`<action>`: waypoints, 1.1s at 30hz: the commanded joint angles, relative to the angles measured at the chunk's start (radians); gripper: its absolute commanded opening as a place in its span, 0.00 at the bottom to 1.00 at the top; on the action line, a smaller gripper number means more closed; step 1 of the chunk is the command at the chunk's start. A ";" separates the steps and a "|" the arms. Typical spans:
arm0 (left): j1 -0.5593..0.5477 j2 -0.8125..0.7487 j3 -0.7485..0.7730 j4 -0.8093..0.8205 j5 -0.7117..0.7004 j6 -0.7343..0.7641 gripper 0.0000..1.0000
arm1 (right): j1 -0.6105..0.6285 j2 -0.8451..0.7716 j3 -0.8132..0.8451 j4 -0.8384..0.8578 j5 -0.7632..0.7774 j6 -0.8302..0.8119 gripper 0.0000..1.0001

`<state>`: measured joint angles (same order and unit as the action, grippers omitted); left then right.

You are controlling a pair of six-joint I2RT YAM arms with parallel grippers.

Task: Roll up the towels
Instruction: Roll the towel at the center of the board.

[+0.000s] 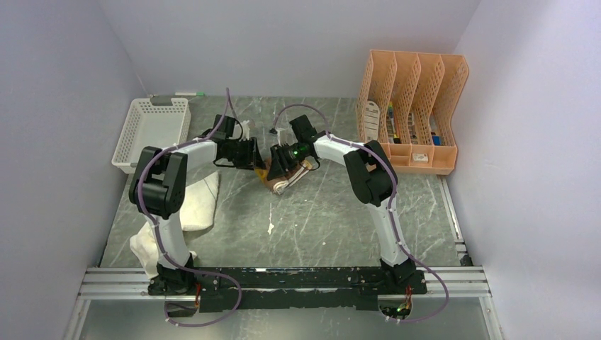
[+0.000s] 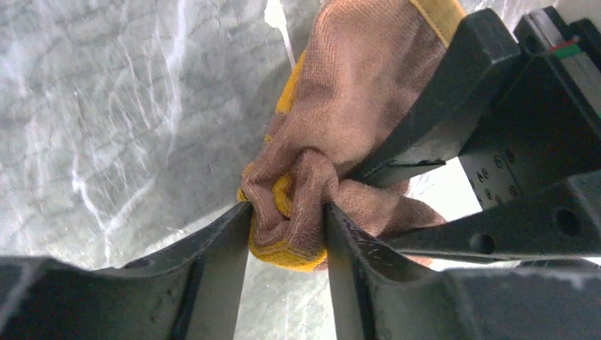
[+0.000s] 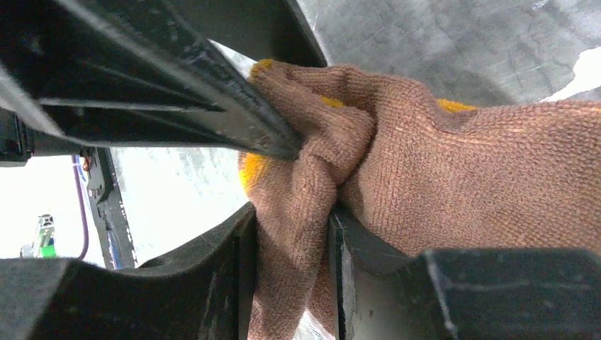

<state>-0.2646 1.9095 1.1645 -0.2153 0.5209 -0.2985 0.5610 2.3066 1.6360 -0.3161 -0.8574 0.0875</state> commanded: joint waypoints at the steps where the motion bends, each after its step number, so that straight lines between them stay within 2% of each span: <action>1: -0.014 0.049 0.044 -0.020 0.021 0.038 0.49 | 0.014 0.088 -0.049 -0.127 0.071 -0.038 0.38; 3: -0.016 0.060 0.040 -0.022 0.015 0.037 0.44 | 0.014 0.086 -0.046 -0.135 0.082 -0.045 0.38; 4: -0.016 0.065 0.037 -0.023 0.011 0.034 0.36 | 0.014 0.084 -0.041 -0.144 0.093 -0.050 0.38; 6: -0.016 0.075 0.032 -0.028 -0.012 0.024 0.10 | 0.016 0.080 -0.026 -0.174 0.139 -0.073 0.39; 7: -0.016 0.079 0.030 -0.029 -0.020 0.020 0.07 | 0.017 0.071 -0.019 -0.189 0.165 -0.088 0.39; 10: -0.016 0.086 0.027 -0.033 -0.036 0.011 0.07 | 0.029 0.015 -0.012 -0.221 0.298 -0.133 0.46; 15: -0.015 0.089 0.042 -0.052 -0.051 0.013 0.07 | 0.083 -0.139 -0.061 -0.224 0.631 -0.217 0.65; 18: -0.015 0.091 0.051 -0.066 -0.058 0.016 0.07 | 0.118 -0.247 -0.142 -0.173 0.756 -0.234 0.68; 23: -0.014 0.101 0.056 -0.070 -0.048 0.018 0.07 | 0.252 -0.392 -0.279 -0.049 0.977 -0.284 0.72; 28: -0.014 0.102 0.053 -0.068 -0.036 0.017 0.07 | 0.306 -0.394 -0.274 0.011 1.065 -0.258 0.73; 33: -0.013 0.097 0.052 -0.074 -0.038 0.022 0.07 | 0.335 -0.345 -0.201 0.015 1.094 -0.275 0.88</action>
<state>-0.2703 1.9732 1.2114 -0.2478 0.5171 -0.2955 0.8871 1.9244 1.3636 -0.3458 0.1436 -0.1658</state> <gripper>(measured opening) 0.110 0.841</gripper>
